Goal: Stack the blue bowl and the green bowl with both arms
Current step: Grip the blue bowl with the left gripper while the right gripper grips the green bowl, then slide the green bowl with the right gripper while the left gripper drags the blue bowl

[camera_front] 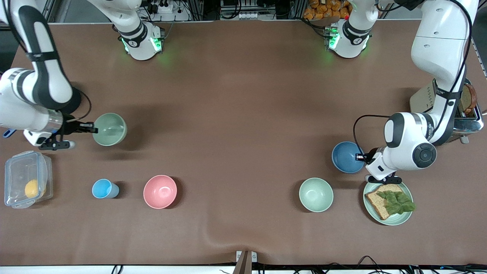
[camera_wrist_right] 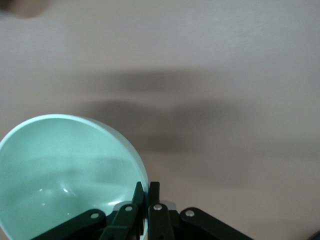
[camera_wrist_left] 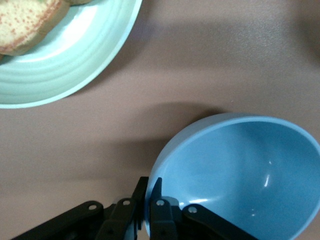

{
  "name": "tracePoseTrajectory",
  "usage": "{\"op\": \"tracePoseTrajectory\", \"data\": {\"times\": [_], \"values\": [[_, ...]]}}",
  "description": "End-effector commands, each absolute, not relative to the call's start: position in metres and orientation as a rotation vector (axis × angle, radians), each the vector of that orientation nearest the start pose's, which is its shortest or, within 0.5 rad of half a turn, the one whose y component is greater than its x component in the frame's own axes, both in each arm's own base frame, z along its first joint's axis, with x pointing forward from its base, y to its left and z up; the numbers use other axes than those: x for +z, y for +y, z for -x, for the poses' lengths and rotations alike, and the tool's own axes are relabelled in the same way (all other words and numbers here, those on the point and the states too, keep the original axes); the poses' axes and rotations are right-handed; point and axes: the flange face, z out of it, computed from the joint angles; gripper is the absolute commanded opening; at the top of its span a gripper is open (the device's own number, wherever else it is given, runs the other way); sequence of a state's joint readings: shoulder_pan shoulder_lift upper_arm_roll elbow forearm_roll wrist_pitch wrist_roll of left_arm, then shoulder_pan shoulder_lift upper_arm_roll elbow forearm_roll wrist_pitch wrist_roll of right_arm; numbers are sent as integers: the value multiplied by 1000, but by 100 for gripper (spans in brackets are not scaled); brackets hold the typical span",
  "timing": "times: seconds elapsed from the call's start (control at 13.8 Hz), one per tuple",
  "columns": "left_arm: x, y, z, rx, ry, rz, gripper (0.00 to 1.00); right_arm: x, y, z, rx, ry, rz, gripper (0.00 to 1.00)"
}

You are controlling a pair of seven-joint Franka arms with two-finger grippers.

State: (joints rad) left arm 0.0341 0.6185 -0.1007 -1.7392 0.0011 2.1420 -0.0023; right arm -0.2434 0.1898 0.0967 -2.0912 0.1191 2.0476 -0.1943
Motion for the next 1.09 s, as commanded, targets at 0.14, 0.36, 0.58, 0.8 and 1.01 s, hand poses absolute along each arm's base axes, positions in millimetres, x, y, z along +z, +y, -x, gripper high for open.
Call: {"op": "tracePoseTrajectory", "data": {"times": [0.14, 0.36, 0.58, 0.8, 1.01], "values": [[199, -44, -642, 341, 67, 3155, 0, 355, 17, -534, 346, 239, 2991, 0], [199, -48, -642, 341, 59, 3154, 0, 362, 70, -527, 358, 339, 2962, 0], [199, -49, -642, 341, 62, 3151, 0, 362, 142, -517, 349, 430, 2945, 0], [203, -48, -643, 333, 59, 3150, 0, 360, 221, -500, 268, 557, 2944, 0], [252, -53, -642, 276, -7, 3148, 0, 350, 278, -483, 212, 617, 2929, 0]]}}
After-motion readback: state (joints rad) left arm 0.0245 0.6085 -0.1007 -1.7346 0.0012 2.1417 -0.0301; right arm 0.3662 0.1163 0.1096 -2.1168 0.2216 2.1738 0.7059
